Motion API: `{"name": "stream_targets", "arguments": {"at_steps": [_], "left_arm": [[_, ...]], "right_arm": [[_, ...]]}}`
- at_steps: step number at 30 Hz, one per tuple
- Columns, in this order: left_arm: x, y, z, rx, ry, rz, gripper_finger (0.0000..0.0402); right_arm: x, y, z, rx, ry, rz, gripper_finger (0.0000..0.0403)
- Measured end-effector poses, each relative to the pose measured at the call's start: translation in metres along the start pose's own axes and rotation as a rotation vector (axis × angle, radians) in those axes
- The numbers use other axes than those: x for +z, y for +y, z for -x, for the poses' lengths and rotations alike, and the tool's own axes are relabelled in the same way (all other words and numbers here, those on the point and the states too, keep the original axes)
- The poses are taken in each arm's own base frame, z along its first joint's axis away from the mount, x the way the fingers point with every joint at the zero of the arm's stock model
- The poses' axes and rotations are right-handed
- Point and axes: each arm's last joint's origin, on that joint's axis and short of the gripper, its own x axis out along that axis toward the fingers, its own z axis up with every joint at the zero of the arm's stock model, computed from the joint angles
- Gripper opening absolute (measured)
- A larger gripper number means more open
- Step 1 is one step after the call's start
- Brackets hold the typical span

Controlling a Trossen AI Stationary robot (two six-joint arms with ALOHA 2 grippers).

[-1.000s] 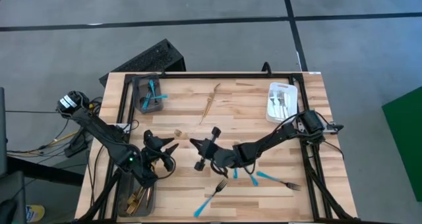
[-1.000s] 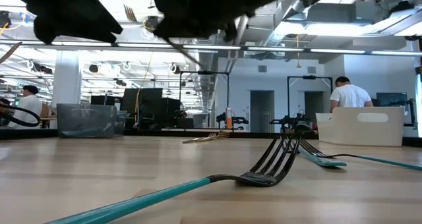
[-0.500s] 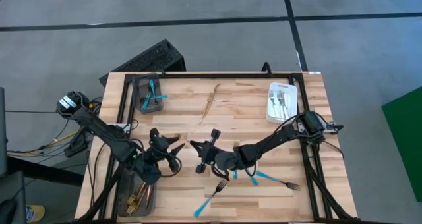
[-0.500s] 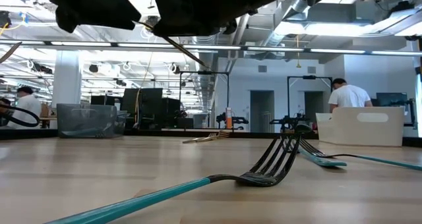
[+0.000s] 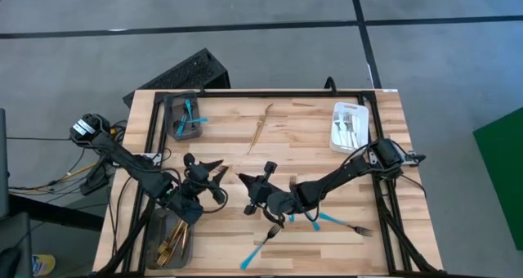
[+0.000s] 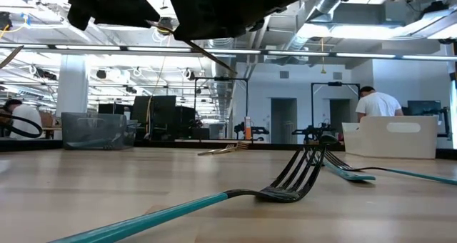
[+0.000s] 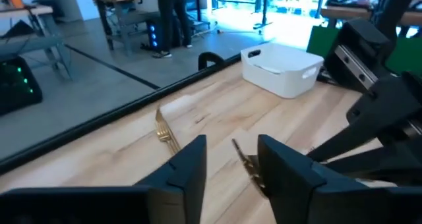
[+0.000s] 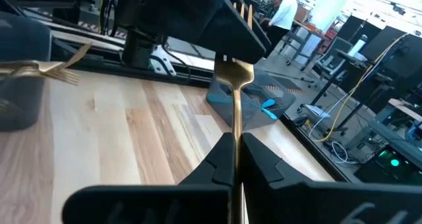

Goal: Sort silverware by color (type)
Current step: Put the gold fork into the bottom black bin

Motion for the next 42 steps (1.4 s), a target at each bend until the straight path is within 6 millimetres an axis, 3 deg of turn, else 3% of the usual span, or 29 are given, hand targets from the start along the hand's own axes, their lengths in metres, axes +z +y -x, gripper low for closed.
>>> {"name": "stream_targets", "arguments": {"at_steps": [7,13,18,23,26,31,38,42], "left_arm": [[0.0,-0.001,-0.001,-0.045,0.047,-0.081,0.0015],[0.013,0.004,0.001,-0.259,0.202,-0.329,0.0002],[0.062,0.016,0.012,-0.434,0.295,-0.413,0.0],[0.1,0.03,0.028,-0.688,0.542,-0.445,0.0],[0.109,0.035,0.038,-0.894,0.726,-0.433,0.0],[0.087,0.035,0.042,-0.997,0.96,-0.39,0.0],[0.018,0.045,0.038,-0.796,1.256,-0.372,0.0011],[-0.004,0.052,0.036,-0.721,1.336,-0.359,0.0041]], "right_arm": [[-0.002,0.001,0.001,0.005,0.012,0.012,0.0032],[-0.001,0.001,0.001,0.012,0.005,-0.07,0.0076],[0.0,0.004,0.004,0.017,0.002,-0.082,0.0111],[0.002,0.009,0.012,0.039,-0.005,-0.103,0.0139],[0.001,0.01,0.013,0.042,-0.001,-0.096,0.0151],[-0.001,0.01,0.012,0.041,0.016,-0.116,0.0159],[-0.007,0.008,0.009,0.038,0.06,-0.119,0.016],[-0.01,0.005,0.003,0.063,0.074,-0.136,0.016]]}}
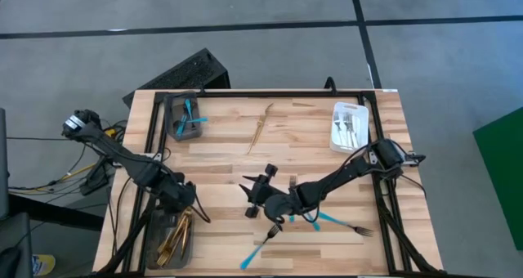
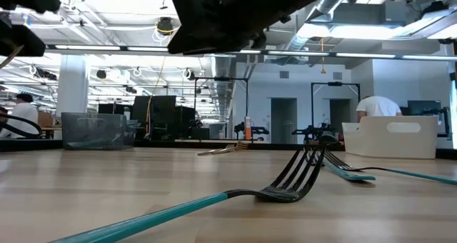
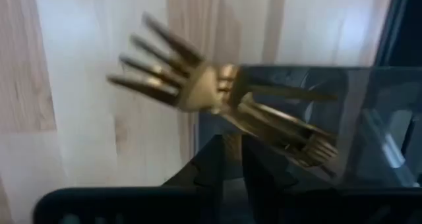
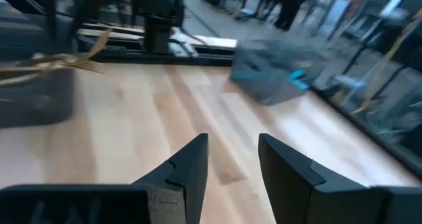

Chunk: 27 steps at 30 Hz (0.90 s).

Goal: Sort silverware by color (type)
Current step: Put the gold fork into the bottom black bin

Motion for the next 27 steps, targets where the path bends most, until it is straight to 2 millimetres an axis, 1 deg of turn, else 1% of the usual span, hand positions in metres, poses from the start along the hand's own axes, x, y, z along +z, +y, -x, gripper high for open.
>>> {"name": "stream_targets", "arguments": {"at_steps": [4,6,9,12,14,16,18,21,24,27], "left_arm": [[0.0,0.005,-0.003,0.015,0.01,0.018,0.0082],[0.003,0.006,0.001,0.028,-0.006,0.02,0.0101],[0.011,0.005,0.013,0.078,-0.093,-0.018,0.0123],[0.021,0.003,0.031,0.158,-0.222,-0.083,0.0136],[0.031,0.004,0.041,0.238,-0.336,-0.132,0.014],[0.045,0.008,0.047,0.31,-0.476,-0.164,0.0141],[0.061,0.017,0.05,0.328,-0.569,-0.175,0.0139],[0.082,0.034,0.052,0.379,-0.635,-0.146,0.0135],[0.099,0.053,0.056,0.477,-0.707,-0.085,0.0133],[0.119,0.076,0.056,0.509,-0.77,-0.004,0.0133]], "right_arm": [[-0.006,-0.011,-0.015,0.081,0.066,-0.105,0.016],[-0.011,-0.018,-0.022,0.092,0.121,-0.143,0.016],[-0.017,-0.026,-0.028,0.063,0.172,-0.168,0.016],[-0.015,-0.029,-0.023,0.009,0.191,-0.148,0.016],[-0.005,-0.034,-0.017,0.005,0.185,-0.174,0.016],[0.008,-0.045,-0.009,0.009,0.199,-0.186,0.016],[0.021,-0.056,-0.001,0.005,0.207,-0.185,0.016],[0.032,-0.073,0.013,-0.033,0.249,-0.167,0.016],[0.035,-0.091,0.021,-0.091,0.308,-0.166,0.016],[0.03,-0.109,0.016,-0.159,0.376,-0.189,0.016]]}}
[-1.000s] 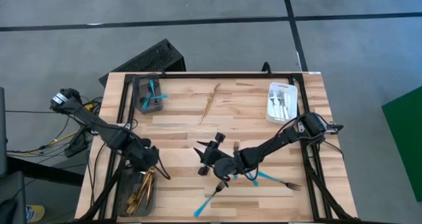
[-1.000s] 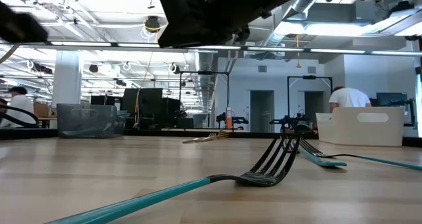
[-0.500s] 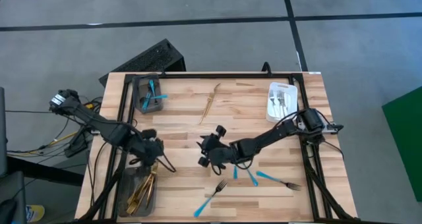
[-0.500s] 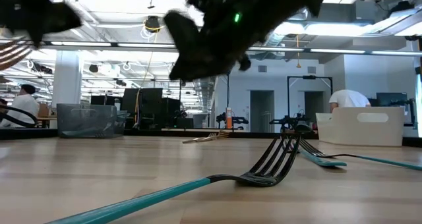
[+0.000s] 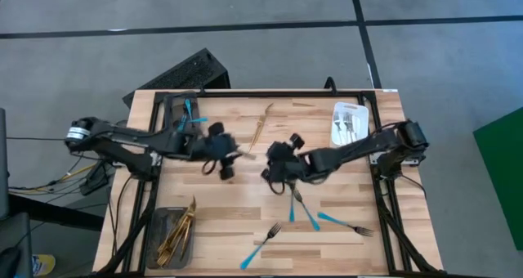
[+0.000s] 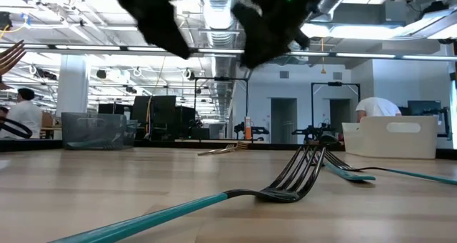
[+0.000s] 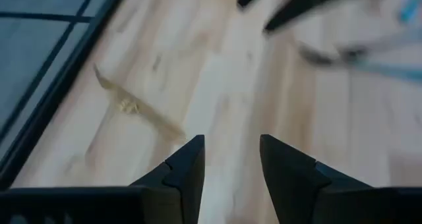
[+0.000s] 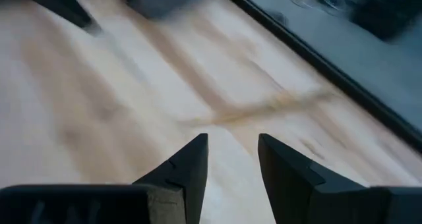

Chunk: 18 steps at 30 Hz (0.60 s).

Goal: Sort silverware by color (type)
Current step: Put the gold fork into the bottom black bin

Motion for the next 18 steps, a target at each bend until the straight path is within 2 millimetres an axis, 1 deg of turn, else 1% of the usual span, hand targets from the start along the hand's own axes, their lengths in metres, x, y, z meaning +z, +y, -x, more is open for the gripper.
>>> {"name": "stream_targets", "arguments": {"at_steps": [3,6,9,12,15,18], "left_arm": [[0.01,0.014,-0.028,-0.002,-0.045,0.104,0.0133],[0.01,0.025,-0.062,0.037,-0.05,0.18,0.0133],[0.005,0.034,-0.095,0.078,-0.033,0.218,0.0133],[-0.005,0.045,-0.124,0.118,0.003,0.258,0.0133],[-0.014,0.059,-0.145,0.15,0.026,0.302,0.0133],[-0.023,0.073,-0.162,0.156,0.039,0.338,0.0132]], "right_arm": [[-0.004,-0.013,-0.006,-0.058,0.072,-0.024,0.016],[-0.011,-0.018,-0.003,-0.102,0.133,-0.026,0.0159],[-0.023,-0.021,0.004,-0.164,0.184,-0.003,0.0159],[-0.033,-0.023,0.014,-0.227,0.211,0.033,0.0158],[-0.048,-0.026,0.018,-0.232,0.226,0.025,0.0152],[-0.065,-0.033,0.021,-0.204,0.224,-0.026,0.0143]]}}
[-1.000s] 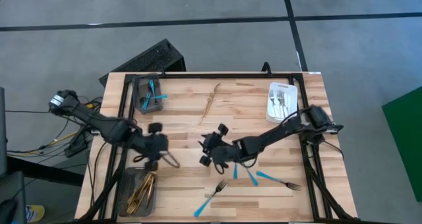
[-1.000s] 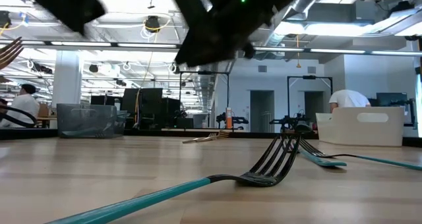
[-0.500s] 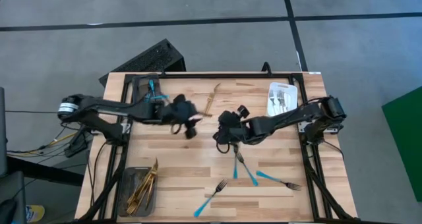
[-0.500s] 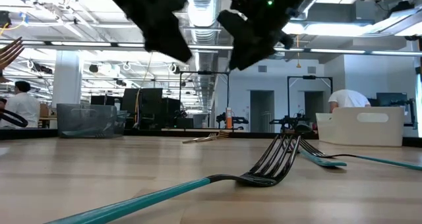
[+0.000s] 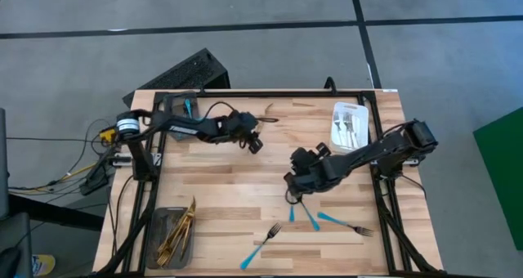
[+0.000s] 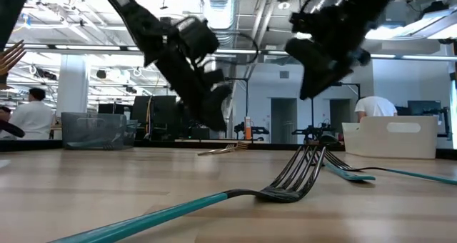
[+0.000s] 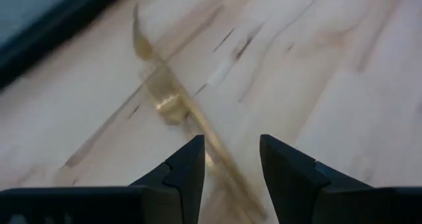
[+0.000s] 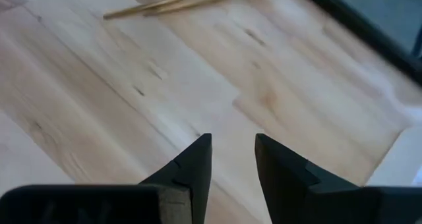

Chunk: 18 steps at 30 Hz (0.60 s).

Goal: Sort silverware by color (type)
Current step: Put the gold fork into the bottom black bin

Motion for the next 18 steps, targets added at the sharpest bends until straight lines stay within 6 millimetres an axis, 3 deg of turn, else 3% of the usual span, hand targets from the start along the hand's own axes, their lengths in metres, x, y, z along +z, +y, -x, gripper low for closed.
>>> {"name": "stream_targets", "arguments": {"at_steps": [9,14,18], "left_arm": [[-0.009,0.02,-0.035,-0.023,0.169,0.05,0.0132],[-0.009,0.02,-0.048,-0.007,0.191,0.013,0.013],[-0.012,0.02,-0.053,-0.001,0.214,-0.016,0.0099]], "right_arm": [[-0.038,-0.023,0.003,0.163,-0.035,-0.179,0.0132],[-0.043,-0.027,0.01,0.192,-0.058,-0.204,0.0132],[-0.044,-0.026,0.013,0.201,-0.069,-0.201,0.0132]]}}
